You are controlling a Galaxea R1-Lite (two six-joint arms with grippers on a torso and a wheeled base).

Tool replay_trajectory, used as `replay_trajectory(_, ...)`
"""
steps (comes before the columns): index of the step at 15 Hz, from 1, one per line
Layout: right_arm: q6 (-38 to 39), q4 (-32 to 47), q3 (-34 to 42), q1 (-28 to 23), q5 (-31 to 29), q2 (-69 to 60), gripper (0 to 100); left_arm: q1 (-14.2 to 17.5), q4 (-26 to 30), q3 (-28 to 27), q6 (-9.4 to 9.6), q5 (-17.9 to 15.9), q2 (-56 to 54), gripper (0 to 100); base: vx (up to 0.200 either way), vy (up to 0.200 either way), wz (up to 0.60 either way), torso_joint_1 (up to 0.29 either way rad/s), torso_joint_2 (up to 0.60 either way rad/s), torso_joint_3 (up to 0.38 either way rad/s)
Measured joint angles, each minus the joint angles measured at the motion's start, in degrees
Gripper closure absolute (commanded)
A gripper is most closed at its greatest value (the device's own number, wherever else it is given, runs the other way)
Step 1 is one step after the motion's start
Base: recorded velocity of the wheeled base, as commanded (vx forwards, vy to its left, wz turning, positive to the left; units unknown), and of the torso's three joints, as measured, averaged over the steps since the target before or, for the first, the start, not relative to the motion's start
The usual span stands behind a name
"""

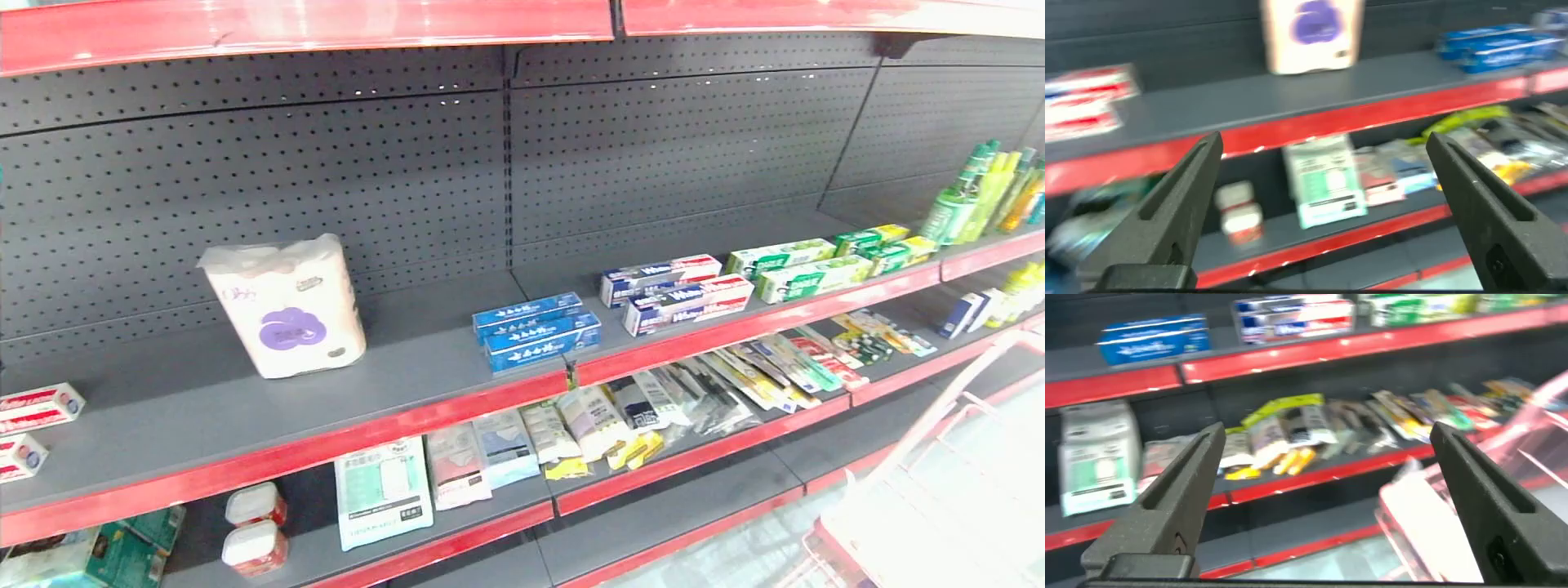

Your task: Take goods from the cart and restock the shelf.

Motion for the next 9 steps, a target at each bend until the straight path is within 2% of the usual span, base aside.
replay_trajectory(9, 0.0, 0.0, 0.0, 0.0, 0.0, 0.0, 0, 0.0, 0.0, 0.0, 0.0, 0.0, 0.0, 0, 0.0, 0.0, -0.6, 0.004, 0.0, 0.002)
